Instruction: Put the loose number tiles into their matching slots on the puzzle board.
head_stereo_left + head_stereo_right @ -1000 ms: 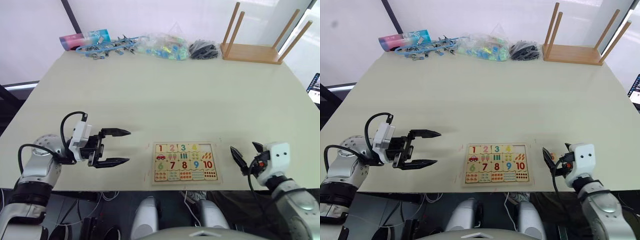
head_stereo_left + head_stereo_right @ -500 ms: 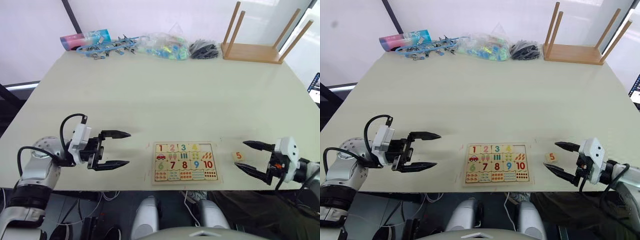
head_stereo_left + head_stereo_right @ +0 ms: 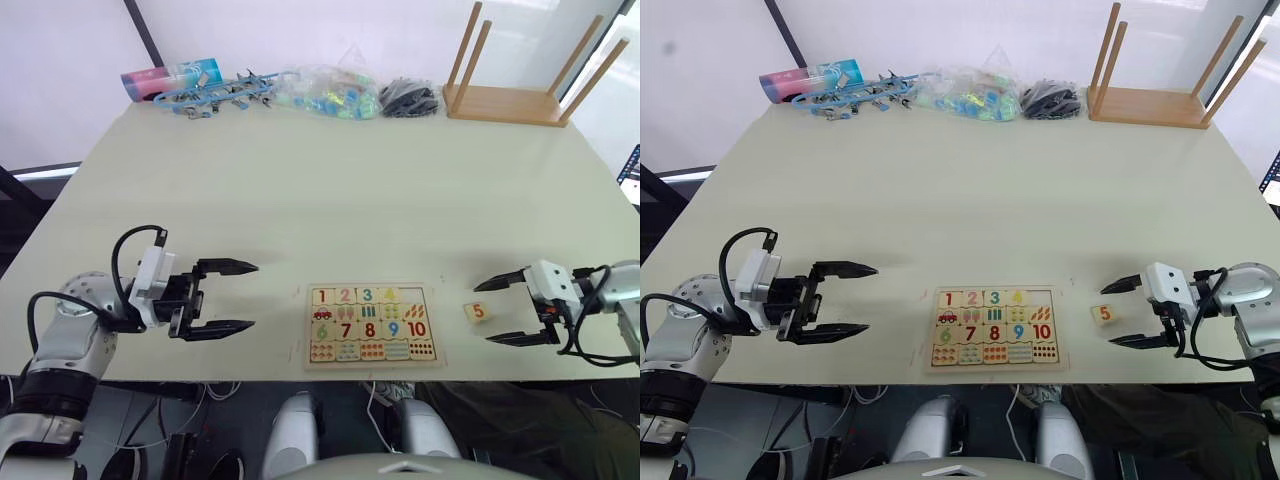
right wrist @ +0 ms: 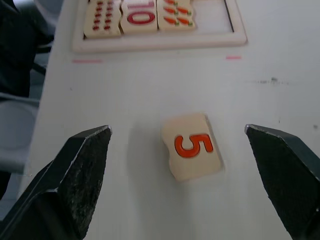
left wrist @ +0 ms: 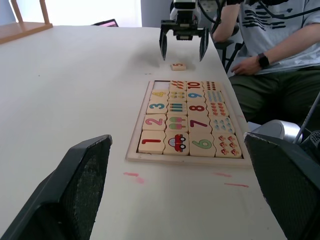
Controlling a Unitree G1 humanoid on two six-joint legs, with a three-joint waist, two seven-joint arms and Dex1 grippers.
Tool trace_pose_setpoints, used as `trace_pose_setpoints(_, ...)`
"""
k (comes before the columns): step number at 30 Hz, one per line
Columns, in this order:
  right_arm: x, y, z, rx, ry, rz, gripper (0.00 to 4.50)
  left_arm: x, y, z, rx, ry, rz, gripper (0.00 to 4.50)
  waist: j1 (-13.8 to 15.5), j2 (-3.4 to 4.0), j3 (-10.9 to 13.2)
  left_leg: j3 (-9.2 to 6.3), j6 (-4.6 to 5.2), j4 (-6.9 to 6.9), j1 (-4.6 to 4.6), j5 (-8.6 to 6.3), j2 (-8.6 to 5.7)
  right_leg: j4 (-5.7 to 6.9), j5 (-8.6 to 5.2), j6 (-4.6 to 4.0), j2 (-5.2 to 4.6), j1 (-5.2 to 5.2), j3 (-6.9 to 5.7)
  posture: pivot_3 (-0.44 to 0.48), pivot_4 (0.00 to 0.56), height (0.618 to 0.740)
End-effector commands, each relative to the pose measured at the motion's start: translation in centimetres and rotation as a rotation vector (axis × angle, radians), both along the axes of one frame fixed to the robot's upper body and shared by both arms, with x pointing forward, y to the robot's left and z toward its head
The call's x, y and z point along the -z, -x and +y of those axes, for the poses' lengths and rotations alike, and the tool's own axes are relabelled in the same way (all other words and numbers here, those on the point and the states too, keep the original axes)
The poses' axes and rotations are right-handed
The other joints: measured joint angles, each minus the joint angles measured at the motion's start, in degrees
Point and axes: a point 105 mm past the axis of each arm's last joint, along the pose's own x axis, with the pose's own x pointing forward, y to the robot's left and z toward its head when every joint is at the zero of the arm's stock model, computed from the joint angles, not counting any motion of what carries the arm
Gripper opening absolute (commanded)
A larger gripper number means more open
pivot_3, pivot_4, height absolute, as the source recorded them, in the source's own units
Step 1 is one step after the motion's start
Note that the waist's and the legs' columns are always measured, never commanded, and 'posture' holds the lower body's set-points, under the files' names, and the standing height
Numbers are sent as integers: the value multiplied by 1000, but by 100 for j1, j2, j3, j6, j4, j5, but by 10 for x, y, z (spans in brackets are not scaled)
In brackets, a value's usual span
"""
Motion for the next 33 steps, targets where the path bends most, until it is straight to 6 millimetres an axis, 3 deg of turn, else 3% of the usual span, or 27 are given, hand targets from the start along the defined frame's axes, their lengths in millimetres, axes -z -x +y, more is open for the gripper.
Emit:
trace_pose_setpoints(1,1,-4,-5,-27,49,-25,4472,-8,4,-2,46,0,-35,4500,2,2,1,1,0,0,0,0,0,0,0,0,0,0,0,0,150,738)
trace_pose_setpoints(18,9,-15,3,-82,49,-30,4472,-10,2,-2,43,-1,-45,4500,-25,4,2,15,0,-1,49,0,3,7,0,-2,-1,28,13,0,150,738)
trace_pose_setpoints(23,11,-15,4,-88,44,-31,2145,-10,3,-2,45,0,-44,4500,-69,4,3,20,0,-4,76,-1,4,8,0,-3,-3,53,17,0,150,738)
trace_pose_setpoints(24,12,-15,4,-89,46,-31,1425,-10,3,-3,46,1,-44,4500,-74,4,2,21,0,-3,79,-1,4,9,1,-3,-4,54,19,0,150,738)
trace_pose_setpoints(25,12,-15,3,-89,47,-31,1122,-10,3,-3,47,1,-44,4500,-99,4,2,21,0,-3,79,-1,4,9,1,-3,-4,54,19,0,150,738)
trace_pose_setpoints(26,13,-15,3,-88,50,-30,958,-10,3,-3,47,1,-45,4500,-103,4,3,20,0,-2,80,-1,5,10,1,-4,-4,55,19,0,150,738)
trace_pose_setpoints(33,9,-15,1,-79,45,-31,938,-10,2,-3,47,-1,-45,4500,-133,4,3,22,0,-3,80,-1,4,9,1,-4,-5,56,20,0,150,738)
